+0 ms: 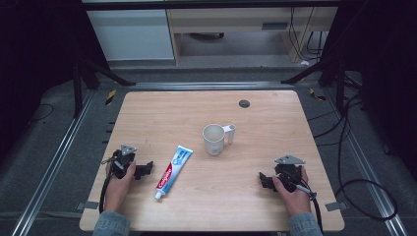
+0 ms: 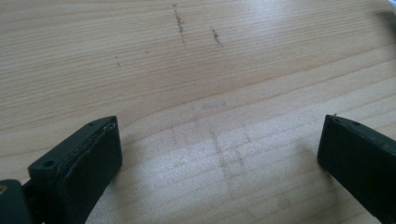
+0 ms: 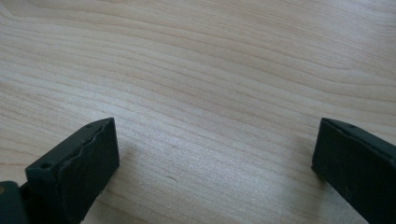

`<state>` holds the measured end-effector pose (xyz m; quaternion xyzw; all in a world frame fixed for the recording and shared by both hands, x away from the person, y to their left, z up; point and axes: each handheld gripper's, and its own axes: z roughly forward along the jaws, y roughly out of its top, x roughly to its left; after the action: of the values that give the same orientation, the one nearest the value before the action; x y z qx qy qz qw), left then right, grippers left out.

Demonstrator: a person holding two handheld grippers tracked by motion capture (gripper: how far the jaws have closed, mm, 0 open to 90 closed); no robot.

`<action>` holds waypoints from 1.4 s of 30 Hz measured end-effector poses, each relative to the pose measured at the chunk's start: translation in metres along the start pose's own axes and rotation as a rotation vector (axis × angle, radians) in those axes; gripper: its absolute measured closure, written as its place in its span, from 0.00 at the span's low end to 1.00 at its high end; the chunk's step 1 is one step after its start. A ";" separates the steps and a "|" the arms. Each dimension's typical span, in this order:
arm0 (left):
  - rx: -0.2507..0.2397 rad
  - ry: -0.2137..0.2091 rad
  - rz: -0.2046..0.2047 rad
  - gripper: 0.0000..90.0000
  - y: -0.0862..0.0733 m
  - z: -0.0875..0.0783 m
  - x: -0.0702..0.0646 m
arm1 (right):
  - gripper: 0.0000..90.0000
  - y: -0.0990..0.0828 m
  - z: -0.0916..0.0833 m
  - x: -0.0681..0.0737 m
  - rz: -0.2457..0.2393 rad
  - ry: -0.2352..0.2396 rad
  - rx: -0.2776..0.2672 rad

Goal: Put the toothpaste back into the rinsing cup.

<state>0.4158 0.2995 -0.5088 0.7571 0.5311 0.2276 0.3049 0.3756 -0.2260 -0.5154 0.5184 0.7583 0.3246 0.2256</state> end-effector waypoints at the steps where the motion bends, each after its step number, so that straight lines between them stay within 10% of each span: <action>1: 0.017 -0.009 0.009 0.00 0.001 -0.001 0.000 | 0.01 0.000 0.000 0.000 -0.001 0.000 0.000; 10: -0.010 0.039 0.065 0.07 0.013 -0.015 -0.016 | 0.00 0.001 0.001 0.000 0.003 0.000 0.001; 15: -0.133 0.059 0.077 0.08 0.021 -0.039 -0.026 | 0.00 0.002 0.002 0.001 0.008 0.003 0.002; 23: -0.128 -0.028 0.120 0.05 0.039 -0.068 -0.048 | 0.00 0.003 0.004 0.000 -0.004 -0.004 -0.001; 42: 0.179 -0.071 0.245 0.08 0.076 -0.070 -0.102 | 0.01 0.004 0.004 0.000 -0.001 -0.005 0.000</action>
<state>0.3858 0.1992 -0.4081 0.8480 0.4417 0.1880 0.2244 0.3803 -0.2237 -0.5154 0.5189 0.7580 0.3232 0.2274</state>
